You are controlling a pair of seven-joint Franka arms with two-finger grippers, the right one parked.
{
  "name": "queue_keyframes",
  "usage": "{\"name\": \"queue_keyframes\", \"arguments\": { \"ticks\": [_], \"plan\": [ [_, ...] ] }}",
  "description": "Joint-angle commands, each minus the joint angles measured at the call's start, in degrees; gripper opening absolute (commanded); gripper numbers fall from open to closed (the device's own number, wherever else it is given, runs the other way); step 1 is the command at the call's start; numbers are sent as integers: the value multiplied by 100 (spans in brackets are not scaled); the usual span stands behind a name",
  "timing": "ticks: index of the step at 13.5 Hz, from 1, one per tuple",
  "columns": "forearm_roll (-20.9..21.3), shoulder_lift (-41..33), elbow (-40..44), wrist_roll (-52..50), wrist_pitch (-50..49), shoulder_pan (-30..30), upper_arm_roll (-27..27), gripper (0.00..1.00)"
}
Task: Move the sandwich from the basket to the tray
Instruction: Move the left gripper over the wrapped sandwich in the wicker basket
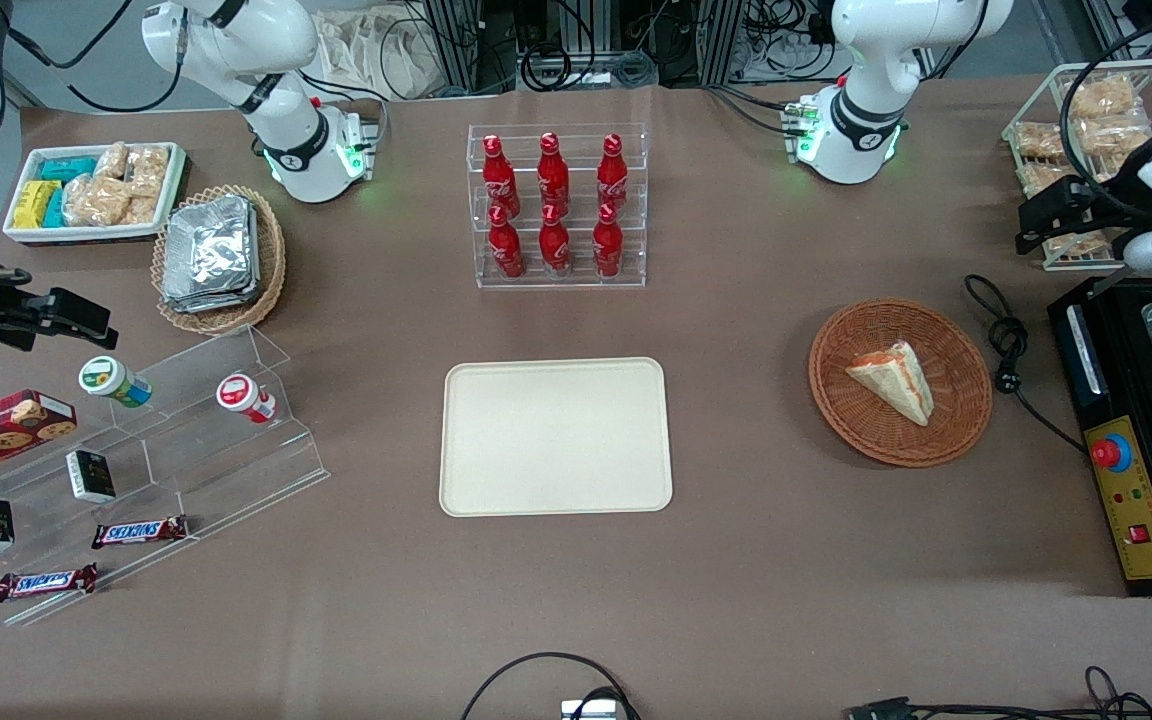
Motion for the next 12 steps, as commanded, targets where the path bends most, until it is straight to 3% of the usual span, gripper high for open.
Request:
{"name": "queue_keyframes", "arguments": {
  "ticks": [1,6,12],
  "plan": [
    [-13,0,20,-102,-23,9,-9,100],
    [145,79,-128,-302,-15,35,17,100],
    [75,-456,-2094,-2552,1687,36,17,100]
  ]
}}
